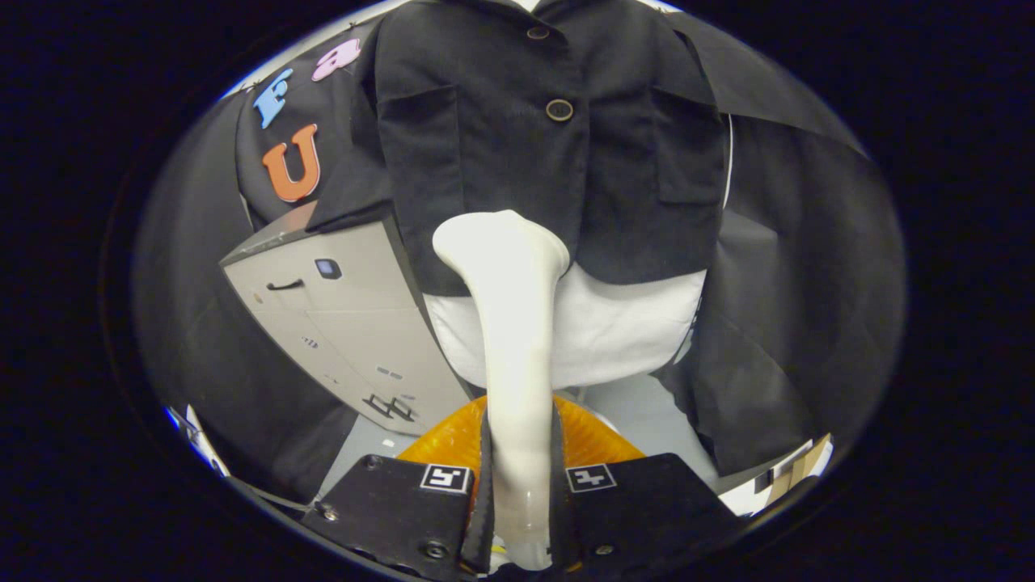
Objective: Iron the clothes twice with a garment steamer, once on the left side and once on the right side.
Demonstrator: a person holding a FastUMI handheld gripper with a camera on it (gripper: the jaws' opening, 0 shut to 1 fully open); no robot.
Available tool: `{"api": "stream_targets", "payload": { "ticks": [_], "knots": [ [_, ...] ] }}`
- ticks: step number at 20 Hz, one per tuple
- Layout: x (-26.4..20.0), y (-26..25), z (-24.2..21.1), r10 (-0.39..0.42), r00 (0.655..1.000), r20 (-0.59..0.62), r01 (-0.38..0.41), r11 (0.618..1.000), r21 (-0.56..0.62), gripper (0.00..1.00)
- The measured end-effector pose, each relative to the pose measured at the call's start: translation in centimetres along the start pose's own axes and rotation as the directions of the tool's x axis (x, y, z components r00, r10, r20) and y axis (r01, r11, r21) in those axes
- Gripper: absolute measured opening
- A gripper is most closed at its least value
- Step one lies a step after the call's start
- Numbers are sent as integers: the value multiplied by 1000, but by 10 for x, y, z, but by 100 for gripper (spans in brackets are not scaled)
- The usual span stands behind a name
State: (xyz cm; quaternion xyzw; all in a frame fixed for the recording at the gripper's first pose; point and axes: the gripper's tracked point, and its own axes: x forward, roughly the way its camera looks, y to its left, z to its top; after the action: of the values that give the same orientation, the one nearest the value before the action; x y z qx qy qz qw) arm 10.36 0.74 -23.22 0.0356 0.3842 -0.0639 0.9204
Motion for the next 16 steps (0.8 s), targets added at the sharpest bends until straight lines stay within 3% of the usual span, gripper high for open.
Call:
{"api": "stream_targets", "payload": {
  "ticks": [7,16],
  "knots": [
    [-8,-15,-6,8,1000,-24,-9,1000,-16,30],
    [-84,-28,81,76,982,172,-75,997,-14,30]
  ]
}}
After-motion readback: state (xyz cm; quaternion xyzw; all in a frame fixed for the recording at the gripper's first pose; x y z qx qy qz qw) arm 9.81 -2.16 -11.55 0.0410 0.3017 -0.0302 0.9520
